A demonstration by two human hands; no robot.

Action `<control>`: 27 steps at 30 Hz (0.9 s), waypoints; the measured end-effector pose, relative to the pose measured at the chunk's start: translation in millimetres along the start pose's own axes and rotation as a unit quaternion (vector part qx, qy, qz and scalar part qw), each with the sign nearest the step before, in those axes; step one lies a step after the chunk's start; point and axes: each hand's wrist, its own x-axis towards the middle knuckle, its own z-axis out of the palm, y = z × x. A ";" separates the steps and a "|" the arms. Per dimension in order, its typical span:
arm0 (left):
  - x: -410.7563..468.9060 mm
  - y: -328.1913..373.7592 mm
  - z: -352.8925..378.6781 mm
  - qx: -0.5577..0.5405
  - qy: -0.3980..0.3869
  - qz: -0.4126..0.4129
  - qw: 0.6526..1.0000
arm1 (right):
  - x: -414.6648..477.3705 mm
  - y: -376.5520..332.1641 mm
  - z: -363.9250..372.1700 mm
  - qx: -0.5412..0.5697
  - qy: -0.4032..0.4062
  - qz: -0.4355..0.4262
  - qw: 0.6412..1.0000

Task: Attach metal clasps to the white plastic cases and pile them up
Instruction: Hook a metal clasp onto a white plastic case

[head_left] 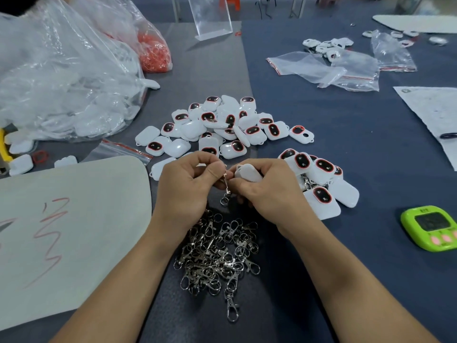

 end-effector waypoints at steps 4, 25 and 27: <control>0.4 4.3 -1.9 -0.095 0.002 -0.052 0.994 | -1.2 -2.6 0.8 0.040 0.001 0.019 0.999; -2.5 5.2 -1.5 -0.015 -0.009 0.018 1.000 | -9.3 -19.2 -5.2 0.109 0.062 -0.049 0.991; -3.7 4.5 -1.2 0.029 -0.005 0.035 0.999 | -10.2 -20.1 -5.7 0.101 0.067 -0.052 0.991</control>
